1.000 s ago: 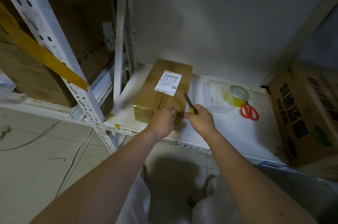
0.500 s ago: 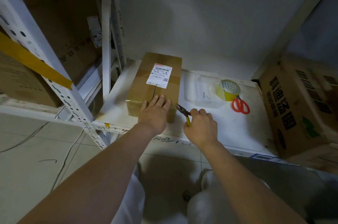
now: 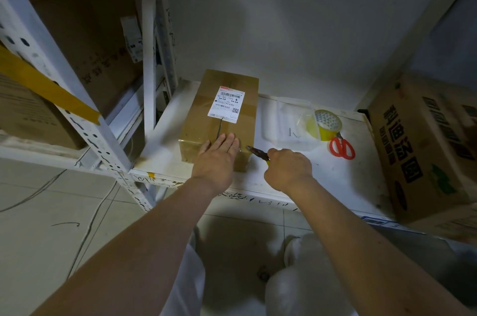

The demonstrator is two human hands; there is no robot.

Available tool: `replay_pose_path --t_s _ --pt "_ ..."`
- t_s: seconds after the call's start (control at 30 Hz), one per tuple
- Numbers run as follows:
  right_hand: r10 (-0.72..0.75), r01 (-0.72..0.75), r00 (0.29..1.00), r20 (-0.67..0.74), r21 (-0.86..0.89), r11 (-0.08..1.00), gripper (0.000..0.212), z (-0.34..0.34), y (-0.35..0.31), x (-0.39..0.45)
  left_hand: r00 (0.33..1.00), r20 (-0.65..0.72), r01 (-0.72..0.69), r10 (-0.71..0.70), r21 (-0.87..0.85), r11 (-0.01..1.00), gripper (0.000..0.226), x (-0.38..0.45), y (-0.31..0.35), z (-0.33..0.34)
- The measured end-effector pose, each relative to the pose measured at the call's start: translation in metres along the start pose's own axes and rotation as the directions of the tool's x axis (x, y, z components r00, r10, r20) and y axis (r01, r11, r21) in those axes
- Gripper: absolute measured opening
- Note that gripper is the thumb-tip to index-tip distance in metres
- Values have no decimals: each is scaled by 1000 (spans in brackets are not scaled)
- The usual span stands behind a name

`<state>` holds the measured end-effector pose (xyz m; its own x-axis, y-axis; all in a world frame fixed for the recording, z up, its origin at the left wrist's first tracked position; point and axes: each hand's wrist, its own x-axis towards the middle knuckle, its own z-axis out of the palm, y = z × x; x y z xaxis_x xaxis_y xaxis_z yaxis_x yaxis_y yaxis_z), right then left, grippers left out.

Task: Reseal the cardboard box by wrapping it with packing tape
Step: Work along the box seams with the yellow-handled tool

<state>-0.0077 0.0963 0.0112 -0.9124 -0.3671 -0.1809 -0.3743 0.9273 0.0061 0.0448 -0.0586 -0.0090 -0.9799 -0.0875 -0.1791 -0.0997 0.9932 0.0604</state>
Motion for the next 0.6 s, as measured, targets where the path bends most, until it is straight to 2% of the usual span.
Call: replay_pose_path --t_s 0.2,0.37,0.5,0.6 --pt "3 -2 999 -32 19 1000 28 3 -2 -5 999 -38 -11 11 6 1000 75 -2 0 4" --pt "92 -90 996 0 223 971 23 19 -10 -10 999 -43 -3 3 5 1000 78 -2 1 5" --pt "111 -96 992 -66 208 973 21 24 -12 -10 999 -52 -2 3 7 1000 78 -2 1 5" --pt "134 -134 991 23 343 930 8 29 -15 -11 999 -49 -4 5 11 1000 79 -2 1 5"
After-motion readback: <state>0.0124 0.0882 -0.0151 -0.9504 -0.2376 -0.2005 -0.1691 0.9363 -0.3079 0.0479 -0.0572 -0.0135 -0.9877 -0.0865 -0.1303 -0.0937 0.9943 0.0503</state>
